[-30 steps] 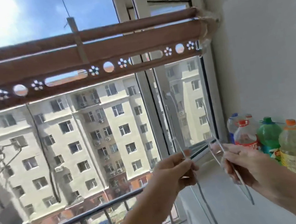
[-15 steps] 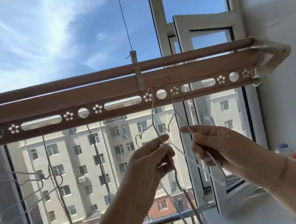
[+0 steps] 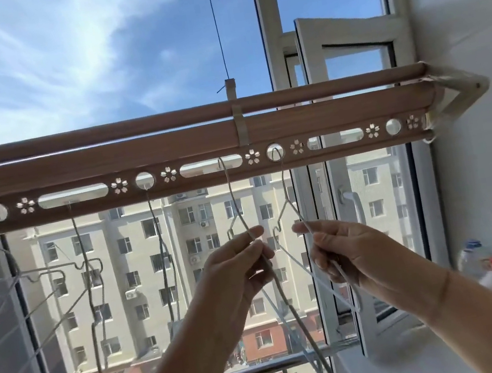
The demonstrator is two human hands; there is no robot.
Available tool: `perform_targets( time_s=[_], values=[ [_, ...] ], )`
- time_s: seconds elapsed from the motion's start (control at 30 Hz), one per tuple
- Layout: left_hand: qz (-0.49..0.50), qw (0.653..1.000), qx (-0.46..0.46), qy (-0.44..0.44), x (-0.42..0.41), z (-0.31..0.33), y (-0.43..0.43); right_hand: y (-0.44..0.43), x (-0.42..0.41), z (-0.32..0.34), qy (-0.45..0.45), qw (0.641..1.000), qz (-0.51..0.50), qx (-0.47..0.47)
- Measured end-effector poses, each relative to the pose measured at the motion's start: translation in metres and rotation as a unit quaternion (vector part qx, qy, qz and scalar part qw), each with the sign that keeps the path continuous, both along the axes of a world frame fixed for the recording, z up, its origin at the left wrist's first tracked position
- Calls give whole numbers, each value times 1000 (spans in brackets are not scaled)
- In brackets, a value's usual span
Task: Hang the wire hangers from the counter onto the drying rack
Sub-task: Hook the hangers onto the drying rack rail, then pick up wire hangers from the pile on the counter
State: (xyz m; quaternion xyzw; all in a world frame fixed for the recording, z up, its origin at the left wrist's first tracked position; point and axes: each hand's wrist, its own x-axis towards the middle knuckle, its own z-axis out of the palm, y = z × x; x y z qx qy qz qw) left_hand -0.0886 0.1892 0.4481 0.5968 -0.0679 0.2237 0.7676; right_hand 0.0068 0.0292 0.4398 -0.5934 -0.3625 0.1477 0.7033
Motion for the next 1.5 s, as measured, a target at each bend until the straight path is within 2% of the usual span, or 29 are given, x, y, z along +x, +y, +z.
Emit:
perform_targets(
  time_s=[0.3,0.47,0.7,0.8,0.9,0.97,1.07,1.23,1.37,1.5],
  values=[
    [-21,999,-36,25,9,-11,16,5,3,-9,33,999,21,12],
    [-34,998,-52,1,7,-25,16,-1,-1,-19,52,998,23,31],
    [66,990,-107,-63,4,-70,25,-30,2,-59,99,992,0,80],
    [94,985,-139,-33,8,-97,37,-46,3,-97,148,985,-30,87],
    [133,983,-127,25,8,-141,41,-63,-4,-140,193,975,-84,71],
    [94,985,-130,65,7,-176,28,-76,-11,-169,213,967,-132,48],
    [31,983,-85,159,14,-219,1,-95,-22,-213,245,950,-195,14],
    [-78,954,-55,286,33,-280,-56,-138,-47,-273,305,909,-285,-8],
    [-162,926,-30,339,43,-311,-105,-177,-71,-304,333,875,-352,10],
    [-249,894,20,371,50,-337,-165,-223,-109,-334,356,825,-438,28]
  ],
)
